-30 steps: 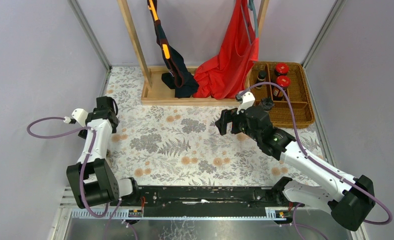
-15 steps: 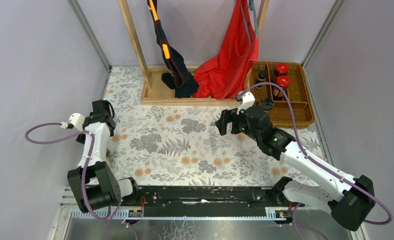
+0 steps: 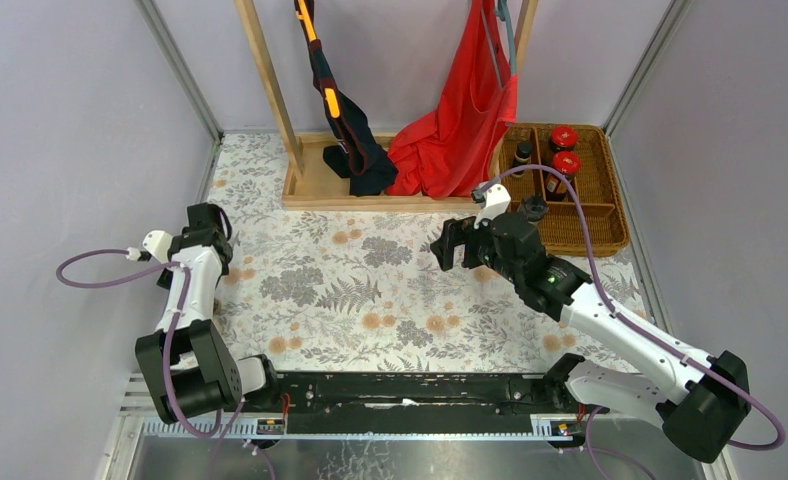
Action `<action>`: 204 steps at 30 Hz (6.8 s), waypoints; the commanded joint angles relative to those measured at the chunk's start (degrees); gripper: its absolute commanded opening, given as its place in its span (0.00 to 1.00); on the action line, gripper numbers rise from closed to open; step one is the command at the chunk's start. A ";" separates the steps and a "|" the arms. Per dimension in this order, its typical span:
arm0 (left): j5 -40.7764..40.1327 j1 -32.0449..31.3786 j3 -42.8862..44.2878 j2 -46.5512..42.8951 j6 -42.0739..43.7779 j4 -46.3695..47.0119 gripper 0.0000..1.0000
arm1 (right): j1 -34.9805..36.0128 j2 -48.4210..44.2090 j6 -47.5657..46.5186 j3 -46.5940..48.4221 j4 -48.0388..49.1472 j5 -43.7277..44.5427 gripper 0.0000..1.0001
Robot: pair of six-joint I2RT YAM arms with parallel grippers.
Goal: Organize the condiment bottles
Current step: Pick up the bottle from the corner of the board, then place the bottle at the center of the board, then pick up the bottle from the center of the board.
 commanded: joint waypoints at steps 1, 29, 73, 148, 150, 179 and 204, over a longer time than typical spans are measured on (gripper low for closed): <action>1.04 0.39 -1.15 0.78 -1.12 1.11 0.56 | 0.71 -1.69 0.40 -0.10 2.67 0.23 1.00; 1.58 2.91 -0.57 1.38 0.17 2.31 0.45 | 0.67 -1.30 0.42 -0.16 2.96 -0.01 1.00; -2.71 -14.17 7.05 4.72 -0.74 0.26 0.00 | 0.71 -2.62 0.81 -1.86 4.10 2.26 1.00; 3.60 -66.75 29.00 32.42 -7.99 -1.40 0.21 | 0.71 -2.27 1.54 -2.90 3.91 7.54 1.00; 3.03 -66.74 29.40 31.83 -8.75 -2.26 0.35 | 0.71 -2.21 1.55 -2.85 3.89 7.52 0.99; -1.58 -67.63 37.94 27.14 -7.21 -8.65 0.65 | 0.71 -2.27 2.19 -2.62 2.92 9.74 0.99; -15.83 -67.48 10.73 -3.16 0.44 2.05 0.89 | 0.71 20.45 10.30 5.10 12.17 -2.40 1.00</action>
